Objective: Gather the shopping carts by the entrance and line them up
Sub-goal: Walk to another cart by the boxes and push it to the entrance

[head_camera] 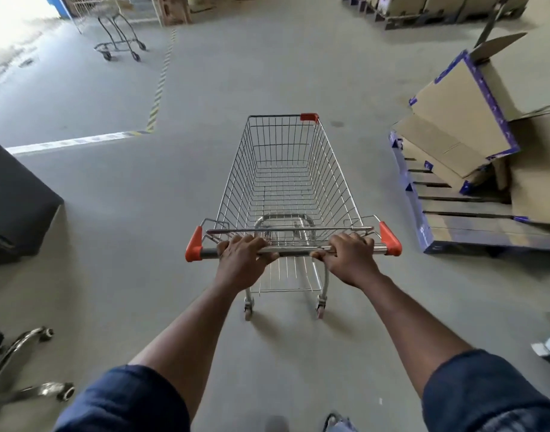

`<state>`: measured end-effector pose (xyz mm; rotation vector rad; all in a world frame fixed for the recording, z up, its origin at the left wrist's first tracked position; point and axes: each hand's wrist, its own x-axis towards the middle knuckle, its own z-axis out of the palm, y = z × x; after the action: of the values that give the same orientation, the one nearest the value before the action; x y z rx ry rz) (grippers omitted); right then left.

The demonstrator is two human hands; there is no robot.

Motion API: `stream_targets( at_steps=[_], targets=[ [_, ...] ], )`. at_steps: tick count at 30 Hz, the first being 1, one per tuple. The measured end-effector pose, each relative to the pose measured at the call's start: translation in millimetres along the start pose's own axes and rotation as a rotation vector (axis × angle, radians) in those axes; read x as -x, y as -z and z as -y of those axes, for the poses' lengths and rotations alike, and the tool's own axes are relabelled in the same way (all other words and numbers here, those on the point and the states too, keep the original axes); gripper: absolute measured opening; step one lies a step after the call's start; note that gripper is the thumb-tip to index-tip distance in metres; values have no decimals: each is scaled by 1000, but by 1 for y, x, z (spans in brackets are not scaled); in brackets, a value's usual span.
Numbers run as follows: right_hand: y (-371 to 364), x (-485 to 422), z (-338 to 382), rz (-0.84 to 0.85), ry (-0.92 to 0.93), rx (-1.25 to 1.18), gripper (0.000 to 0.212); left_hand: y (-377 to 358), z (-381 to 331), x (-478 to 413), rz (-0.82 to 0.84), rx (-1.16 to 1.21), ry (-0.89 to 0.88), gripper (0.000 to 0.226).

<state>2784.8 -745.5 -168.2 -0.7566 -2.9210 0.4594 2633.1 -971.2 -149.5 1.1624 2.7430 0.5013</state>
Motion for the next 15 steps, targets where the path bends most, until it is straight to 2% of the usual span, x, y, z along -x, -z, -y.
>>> stream_targets(
  at_steps=[4, 9, 15],
  targets=[
    [6, -96, -34, -21, 30, 23, 61, -5, -5, -94, -32, -12, 9, 40],
    [17, -241, -86, -20, 88, 30, 49, -16, -17, -231, -58, -20, 71, 45],
    [40, -403, -138, 55, 163, 81, 53, -17, -35, -384, -29, -2, 171, 45]
  ],
)
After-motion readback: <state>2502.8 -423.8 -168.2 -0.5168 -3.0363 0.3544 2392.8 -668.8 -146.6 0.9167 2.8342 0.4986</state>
